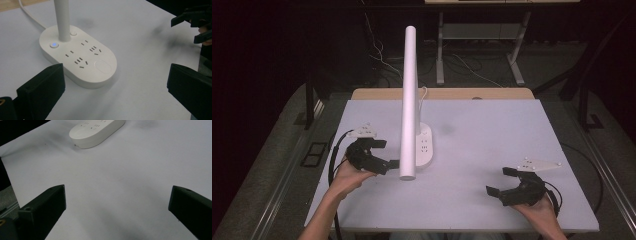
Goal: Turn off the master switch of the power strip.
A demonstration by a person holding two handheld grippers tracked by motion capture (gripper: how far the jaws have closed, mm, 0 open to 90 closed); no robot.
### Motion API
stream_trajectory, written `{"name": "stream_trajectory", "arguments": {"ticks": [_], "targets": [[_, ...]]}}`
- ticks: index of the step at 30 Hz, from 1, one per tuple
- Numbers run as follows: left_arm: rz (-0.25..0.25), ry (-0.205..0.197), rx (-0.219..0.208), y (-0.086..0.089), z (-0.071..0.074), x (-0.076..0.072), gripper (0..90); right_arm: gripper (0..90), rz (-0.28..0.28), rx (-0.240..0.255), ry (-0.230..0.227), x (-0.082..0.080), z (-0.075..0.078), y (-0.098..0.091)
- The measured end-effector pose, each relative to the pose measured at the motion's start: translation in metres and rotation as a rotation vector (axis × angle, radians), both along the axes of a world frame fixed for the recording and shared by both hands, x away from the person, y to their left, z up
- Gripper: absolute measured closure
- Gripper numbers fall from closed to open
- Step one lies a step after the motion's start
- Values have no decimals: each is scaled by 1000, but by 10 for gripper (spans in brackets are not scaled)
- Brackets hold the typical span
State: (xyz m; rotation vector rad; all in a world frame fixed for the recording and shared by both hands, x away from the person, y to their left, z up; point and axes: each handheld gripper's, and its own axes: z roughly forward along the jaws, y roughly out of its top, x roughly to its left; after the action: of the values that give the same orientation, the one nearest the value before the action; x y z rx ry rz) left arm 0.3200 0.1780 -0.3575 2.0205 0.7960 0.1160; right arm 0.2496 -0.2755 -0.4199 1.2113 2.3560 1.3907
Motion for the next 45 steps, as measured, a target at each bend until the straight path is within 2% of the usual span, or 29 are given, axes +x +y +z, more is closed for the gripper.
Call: {"name": "stream_trajectory", "arguments": {"ticks": [20,24,27,34,40,45], "targets": [[30,33,54,-7,-4,30,8,5,-4,-7,5,0,-1,0],[27,35,81,-7,-3,38,8,5,-2,-9,6,0,-1,0],[42,32,74,-8,-1,45,9,5,-3,-8,5,0,-1,0],[38,31,97,-9,0,55,19,5,-4,-6,4,0,-1,-1],[57,57,100,-8,-3,68,24,5,-5,-6,7,0,-1,-2],[72,63,96,-7,-5,75,34,5,-7,-6,6,0,-1,-2]]}}
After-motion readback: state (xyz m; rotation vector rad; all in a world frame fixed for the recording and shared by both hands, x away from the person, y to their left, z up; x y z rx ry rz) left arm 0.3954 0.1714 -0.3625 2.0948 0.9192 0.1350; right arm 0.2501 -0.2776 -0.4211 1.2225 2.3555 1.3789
